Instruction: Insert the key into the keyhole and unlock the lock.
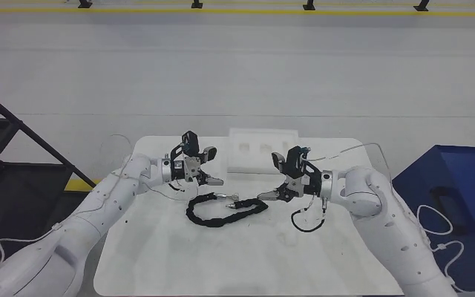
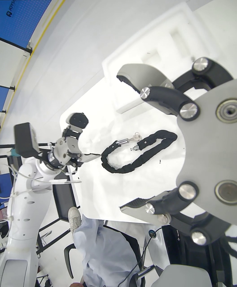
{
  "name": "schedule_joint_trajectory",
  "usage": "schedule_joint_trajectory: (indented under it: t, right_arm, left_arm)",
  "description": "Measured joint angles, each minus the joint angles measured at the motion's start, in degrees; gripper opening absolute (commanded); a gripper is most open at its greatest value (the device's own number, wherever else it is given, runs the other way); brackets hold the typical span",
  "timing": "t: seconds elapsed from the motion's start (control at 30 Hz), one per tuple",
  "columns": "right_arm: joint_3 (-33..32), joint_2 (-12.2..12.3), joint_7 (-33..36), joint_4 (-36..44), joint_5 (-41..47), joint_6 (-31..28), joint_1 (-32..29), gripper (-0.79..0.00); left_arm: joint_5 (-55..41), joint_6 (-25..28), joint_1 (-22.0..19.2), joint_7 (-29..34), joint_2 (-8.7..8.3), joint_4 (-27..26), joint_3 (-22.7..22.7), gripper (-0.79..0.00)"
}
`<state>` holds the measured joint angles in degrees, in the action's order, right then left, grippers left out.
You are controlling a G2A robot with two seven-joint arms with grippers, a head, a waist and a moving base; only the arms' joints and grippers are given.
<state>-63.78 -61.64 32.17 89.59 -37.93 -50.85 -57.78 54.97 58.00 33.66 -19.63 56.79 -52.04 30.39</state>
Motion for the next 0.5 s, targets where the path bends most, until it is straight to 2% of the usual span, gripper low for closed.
schedule_joint_trajectory:
  t: [0.13, 0.5]
  right_arm:
    - [0.18, 0.06, 1.29, -3.31, 3.07, -2.47, 3.3, 0.0]
    - [0.07, 0.76, 8.15, -9.22, 13.78, -5.55, 13.24, 0.0]
  left_arm:
    - [-1.51, 0.0, -3.12, 2.98, -1.08, -2.52, 0.82, 0.0]
    - [-15.78, 0.0, -15.31, 21.26, -4.61, -8.27, -1.34, 0.0]
